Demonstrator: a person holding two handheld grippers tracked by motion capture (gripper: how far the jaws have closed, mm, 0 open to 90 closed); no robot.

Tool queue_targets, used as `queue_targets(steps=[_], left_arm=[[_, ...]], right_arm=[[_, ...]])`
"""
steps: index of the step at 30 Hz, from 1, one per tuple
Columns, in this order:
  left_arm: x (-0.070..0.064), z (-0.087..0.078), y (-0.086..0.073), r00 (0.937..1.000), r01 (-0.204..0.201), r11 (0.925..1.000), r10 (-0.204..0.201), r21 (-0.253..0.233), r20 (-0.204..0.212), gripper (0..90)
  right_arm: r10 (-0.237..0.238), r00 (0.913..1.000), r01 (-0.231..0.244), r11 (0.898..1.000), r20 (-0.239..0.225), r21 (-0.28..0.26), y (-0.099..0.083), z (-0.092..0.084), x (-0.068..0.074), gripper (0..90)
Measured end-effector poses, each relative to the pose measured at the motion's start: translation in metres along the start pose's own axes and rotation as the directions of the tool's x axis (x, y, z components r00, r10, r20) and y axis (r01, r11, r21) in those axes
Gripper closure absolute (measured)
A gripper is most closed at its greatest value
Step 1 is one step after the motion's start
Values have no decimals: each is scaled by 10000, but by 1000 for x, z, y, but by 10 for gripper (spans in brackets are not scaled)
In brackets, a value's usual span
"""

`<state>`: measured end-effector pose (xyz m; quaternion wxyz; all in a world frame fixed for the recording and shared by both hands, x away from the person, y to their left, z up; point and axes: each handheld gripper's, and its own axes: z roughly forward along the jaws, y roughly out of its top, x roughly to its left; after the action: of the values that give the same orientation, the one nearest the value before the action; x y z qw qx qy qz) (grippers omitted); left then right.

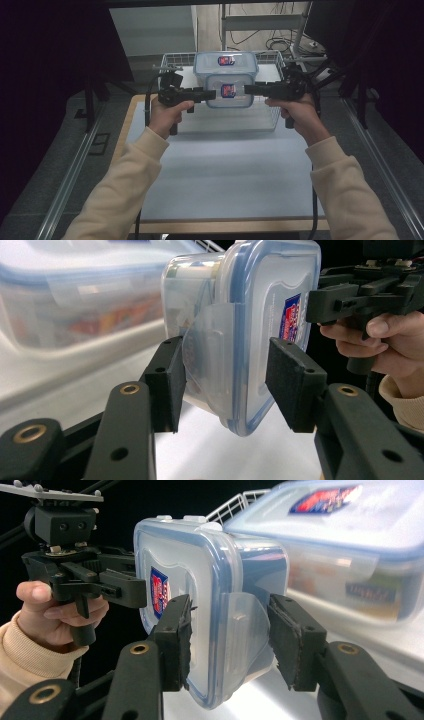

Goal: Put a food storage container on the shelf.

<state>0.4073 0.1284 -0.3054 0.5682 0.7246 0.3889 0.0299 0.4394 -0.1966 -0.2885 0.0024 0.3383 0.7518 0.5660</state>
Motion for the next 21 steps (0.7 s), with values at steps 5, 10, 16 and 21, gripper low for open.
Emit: queue_targets(steps=[5, 10, 16, 21], left_arm=[[10, 2, 22, 10000, -2, 10000, 1, 17, 62, 512], [18, 4, 45, 10000, -10, 10000, 10, 12, -26, 512], [33, 8, 67, 9999, 116, 9999, -116, -21, -72, 512], [46, 14, 79, 9997, 198, 9998, -199, -57, -160, 511]], right_arm=[[-10, 10000, 10, 10000, 76, 7, 22, 4, -5, 528], [34, 10000, -34, 10000, -7, 0, 45, 9, -15, 528], [-16, 10000, 16, 10000, -66, 77, 71, 18, -28, 528], [66, 10000, -66, 9998, -7, 180, 87, 28, -40, 521]])
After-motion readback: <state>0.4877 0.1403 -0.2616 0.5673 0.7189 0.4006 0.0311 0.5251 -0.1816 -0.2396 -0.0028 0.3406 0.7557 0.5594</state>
